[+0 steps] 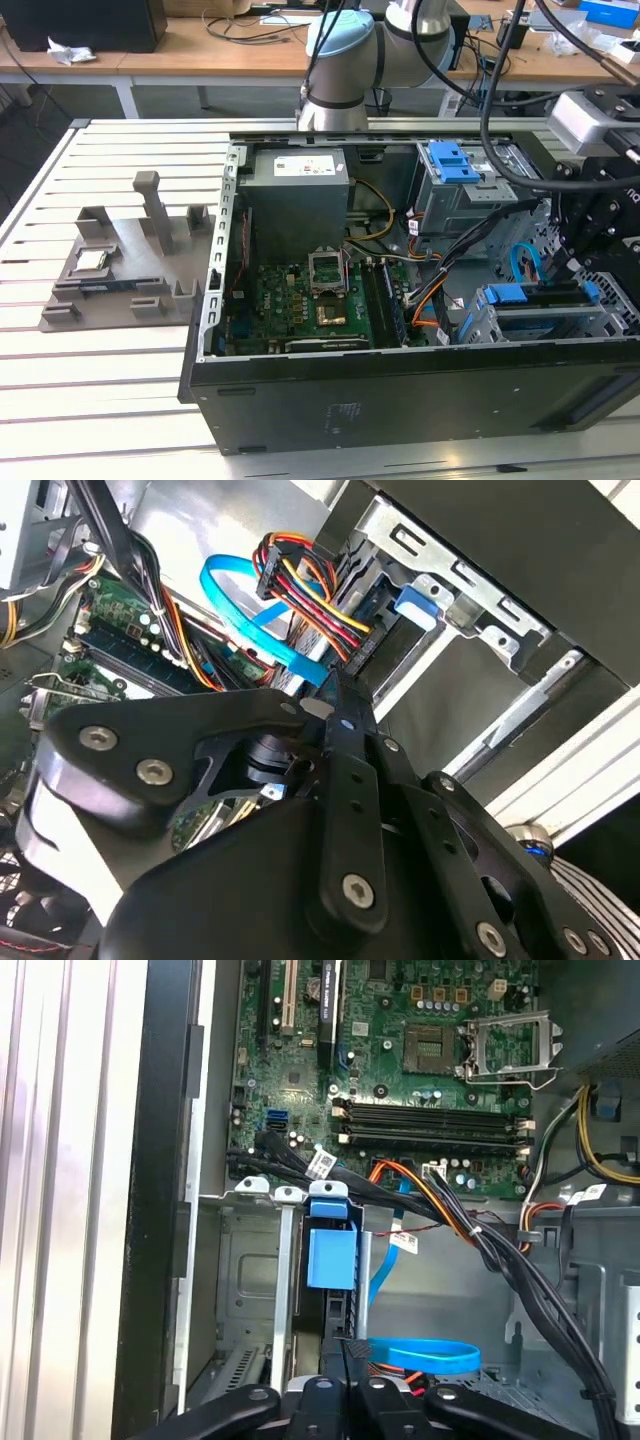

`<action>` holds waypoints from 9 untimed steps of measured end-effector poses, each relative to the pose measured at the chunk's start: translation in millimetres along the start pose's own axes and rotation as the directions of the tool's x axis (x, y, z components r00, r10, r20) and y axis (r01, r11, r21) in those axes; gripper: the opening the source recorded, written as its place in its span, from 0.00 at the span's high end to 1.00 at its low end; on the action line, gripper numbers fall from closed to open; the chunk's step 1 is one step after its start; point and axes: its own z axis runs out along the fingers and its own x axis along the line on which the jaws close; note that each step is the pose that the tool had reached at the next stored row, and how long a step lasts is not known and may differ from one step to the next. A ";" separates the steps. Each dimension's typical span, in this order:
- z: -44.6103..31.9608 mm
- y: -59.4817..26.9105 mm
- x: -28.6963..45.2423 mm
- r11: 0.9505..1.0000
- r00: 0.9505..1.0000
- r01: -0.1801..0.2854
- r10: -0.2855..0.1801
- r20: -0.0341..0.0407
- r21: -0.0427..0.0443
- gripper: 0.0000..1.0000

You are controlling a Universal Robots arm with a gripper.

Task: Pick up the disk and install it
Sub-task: 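Insert the second disk wire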

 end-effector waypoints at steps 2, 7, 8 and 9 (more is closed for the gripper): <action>-1.4 0.1 0.0 1.000 1.000 0.000 0.000 -0.001 0.000 0.89; -25.4 1.5 0.0 1.000 1.000 0.000 0.000 0.000 0.000 0.89; -30.1 1.8 0.0 1.000 1.000 0.000 0.000 0.000 0.000 0.89; -36.3 2.2 0.1 1.000 1.000 0.000 0.000 0.000 0.000 0.89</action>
